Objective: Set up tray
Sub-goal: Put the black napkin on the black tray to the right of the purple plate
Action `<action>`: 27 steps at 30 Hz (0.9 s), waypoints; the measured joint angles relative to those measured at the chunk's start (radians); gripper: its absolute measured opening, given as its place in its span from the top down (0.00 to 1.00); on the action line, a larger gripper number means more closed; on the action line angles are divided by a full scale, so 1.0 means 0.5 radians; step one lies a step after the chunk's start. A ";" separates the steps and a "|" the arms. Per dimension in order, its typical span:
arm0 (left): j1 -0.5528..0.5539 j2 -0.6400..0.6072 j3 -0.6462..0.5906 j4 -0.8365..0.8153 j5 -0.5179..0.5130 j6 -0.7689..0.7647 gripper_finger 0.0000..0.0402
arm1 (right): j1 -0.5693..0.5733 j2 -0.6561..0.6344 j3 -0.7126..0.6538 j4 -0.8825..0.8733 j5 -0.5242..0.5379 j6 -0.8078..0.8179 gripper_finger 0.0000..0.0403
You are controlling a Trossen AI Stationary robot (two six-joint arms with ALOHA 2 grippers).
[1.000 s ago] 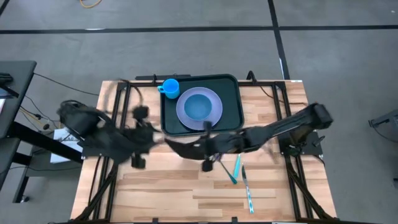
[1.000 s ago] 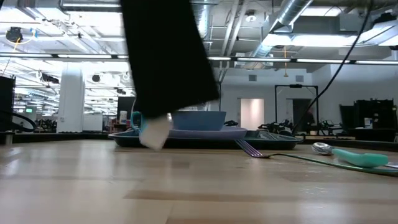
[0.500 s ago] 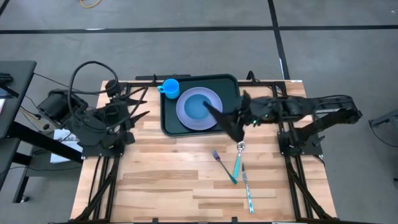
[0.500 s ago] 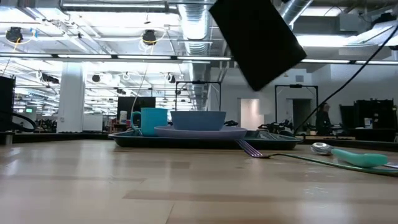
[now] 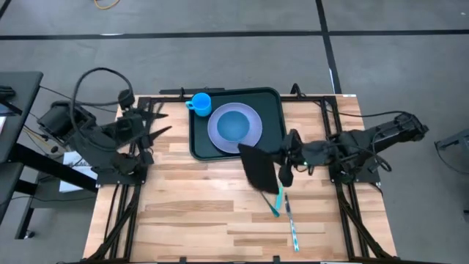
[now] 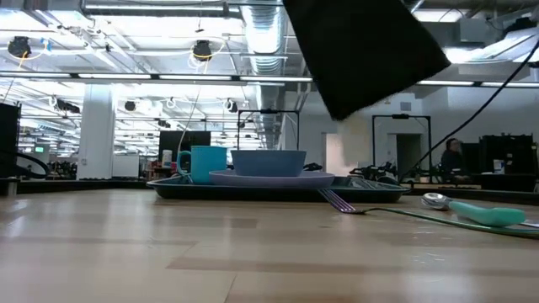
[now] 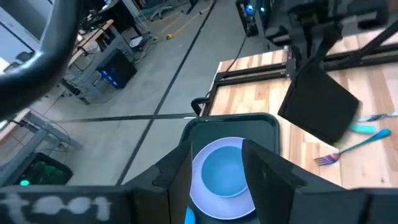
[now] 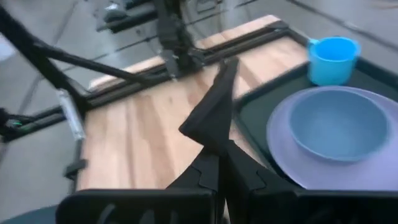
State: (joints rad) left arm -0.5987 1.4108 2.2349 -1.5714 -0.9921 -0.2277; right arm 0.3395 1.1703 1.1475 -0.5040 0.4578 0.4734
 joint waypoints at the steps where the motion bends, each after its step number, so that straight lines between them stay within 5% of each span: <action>1: 0.000 -0.017 0.000 0.001 0.002 -0.011 0.67 | 0.012 -0.036 -0.065 0.042 0.046 0.018 1.00; 5: 0.002 -0.066 0.000 0.000 0.017 -0.021 0.67 | -0.035 -0.231 -0.405 0.268 0.028 0.133 1.00; 13: 0.008 -0.093 0.000 0.001 0.015 0.003 0.67 | -0.462 -0.551 -0.972 0.745 -0.462 0.141 1.00; 20: 0.068 -0.086 0.000 0.001 0.016 0.047 0.67 | -0.670 -0.543 -1.033 1.034 -0.925 0.090 1.00; 27: 0.068 -0.088 0.000 0.001 0.018 0.050 0.67 | -0.720 -0.533 -1.032 0.956 -0.927 0.037 1.00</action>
State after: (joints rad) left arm -0.5648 1.3666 2.2349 -1.5709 -0.9833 -0.2028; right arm -0.0203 0.9038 0.6315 -0.0261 -0.0058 0.4917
